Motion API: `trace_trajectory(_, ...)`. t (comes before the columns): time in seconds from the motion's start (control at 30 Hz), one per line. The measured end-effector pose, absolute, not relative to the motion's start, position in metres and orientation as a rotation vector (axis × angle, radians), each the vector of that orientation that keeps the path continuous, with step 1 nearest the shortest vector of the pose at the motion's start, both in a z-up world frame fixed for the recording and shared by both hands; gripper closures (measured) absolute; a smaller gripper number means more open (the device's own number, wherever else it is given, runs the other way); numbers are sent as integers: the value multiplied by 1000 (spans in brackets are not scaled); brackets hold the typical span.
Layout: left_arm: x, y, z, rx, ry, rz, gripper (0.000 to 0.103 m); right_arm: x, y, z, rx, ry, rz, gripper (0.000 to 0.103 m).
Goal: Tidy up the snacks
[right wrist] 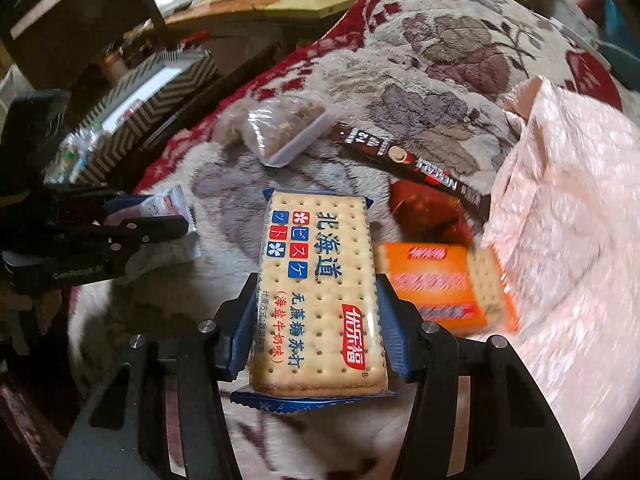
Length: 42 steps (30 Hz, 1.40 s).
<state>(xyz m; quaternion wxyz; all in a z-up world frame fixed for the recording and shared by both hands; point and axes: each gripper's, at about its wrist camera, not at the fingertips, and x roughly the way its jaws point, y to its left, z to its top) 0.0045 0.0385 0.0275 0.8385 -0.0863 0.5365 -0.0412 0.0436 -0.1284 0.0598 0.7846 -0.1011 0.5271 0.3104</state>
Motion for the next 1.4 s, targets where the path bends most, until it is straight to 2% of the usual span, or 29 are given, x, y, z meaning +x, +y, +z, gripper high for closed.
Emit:
trace_trajectory(0.17, -7, 47, 32, -192, 1131, -92, 76, 22, -123, 61, -126, 1131, 678, 49)
trace_trajectory(0.37, -24, 49, 27, -235, 1159, -139, 74, 6, -114, 51, -113, 1155, 658, 49)
trace_trajectory(0.5, -34, 45, 15, -214, 1216, -150, 41, -5, -107, 45, -159, 1161, 644, 49)
trace_trajectory(0.63, -43, 36, 16, -154, 1203, -190, 33, -7, -103, 39, -181, 1175, 628, 49)
trace_trajectory(0.77, -48, 28, 14, -85, 1203, -190, 33, -5, -94, 35, -212, 1189, 620, 47)
trace_trajectory(0.83, -48, 25, 13, -34, 1199, -172, 44, -7, -91, 35, -222, 1175, 621, 48)
trace_trajectory(0.9, -50, 24, 15, -11, 1190, -175, 47, -8, -91, 35, -224, 1167, 620, 49)
trace_trajectory(1.4, -48, 62, 57, -112, 1081, -68, 48, -9, -85, 72, -173, 1078, 622, 49)
